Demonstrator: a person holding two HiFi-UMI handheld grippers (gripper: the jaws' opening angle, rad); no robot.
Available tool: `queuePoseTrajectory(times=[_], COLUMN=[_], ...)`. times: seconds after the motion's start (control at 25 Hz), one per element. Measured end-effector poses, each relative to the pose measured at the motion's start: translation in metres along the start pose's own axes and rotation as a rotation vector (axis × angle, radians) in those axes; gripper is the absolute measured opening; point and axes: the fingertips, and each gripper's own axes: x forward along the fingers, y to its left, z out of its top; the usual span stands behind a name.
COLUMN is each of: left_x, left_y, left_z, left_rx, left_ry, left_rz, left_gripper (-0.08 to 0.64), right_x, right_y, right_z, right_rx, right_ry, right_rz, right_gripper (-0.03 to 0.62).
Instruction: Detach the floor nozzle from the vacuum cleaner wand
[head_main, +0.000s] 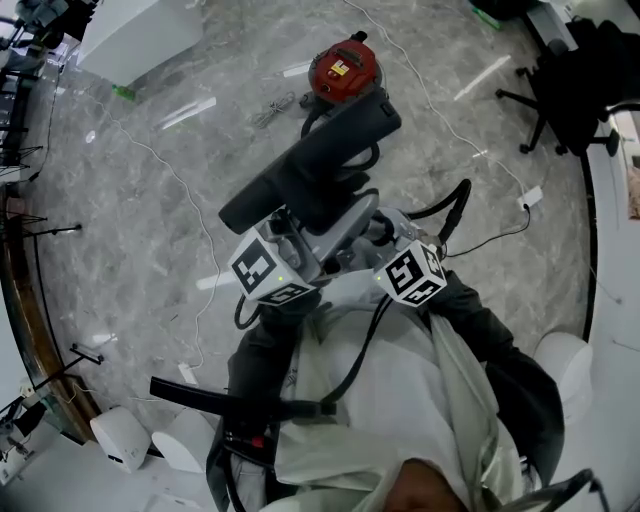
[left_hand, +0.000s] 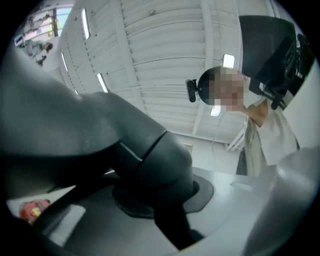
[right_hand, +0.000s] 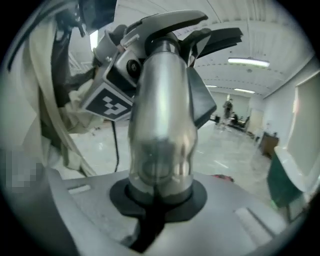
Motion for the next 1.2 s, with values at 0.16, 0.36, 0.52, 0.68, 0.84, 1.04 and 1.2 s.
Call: queuePoseTrajectory(times=[0.16, 0.36, 0.52, 0.68, 0.84, 1.04, 1.2], left_x=[-0.009, -0.027, -0.037, -0.027, -0.025, -0.019, -0.015], left_y=[-0.020, -0.018, -0.033, -0.022, -0.005, 0.008, 0.000], left_z=[-0.001, 0.002, -0.002, -0.005, -0.004, 0.005, 0.006], left_rx=[-0.009, -0.024, -0.035, -0.007, 0.010, 0.041, 0.078], left_ry=[-0.029, -0.051, -0.048, -0.032, -0.021, -0.011, 0.011], left_rz=[-0.154, -0.193, -0.288, -0.163, 0.027, 0.215, 0.231], left_gripper=[0.078, 0.077, 0.077, 0.076, 0.076, 0.078, 0.080], right_x=[-0.005, 0.003, -0.001, 0.004, 0.008, 0.004, 0.001], right_y=[0.026, 0.047, 0.067, 0.053, 0.035, 0.001, 0.003], right_z=[-0.001, -0.001, -0.003, -0.004, -0.001, 0.007, 0.012], right_rx=[-0.027, -0.026, -0.036, 0.002, 0.026, 0.012, -0.002], right_ry=[-0.017, 0.001, -0.006, -0.023, -0.007, 0.009, -0.029], right_rz=[0.278, 0.417, 0.551, 0.417, 0.172, -0.203, -0.173], right_gripper=[0.040, 0.040, 0.043, 0.041, 0.040, 0.038, 0.038])
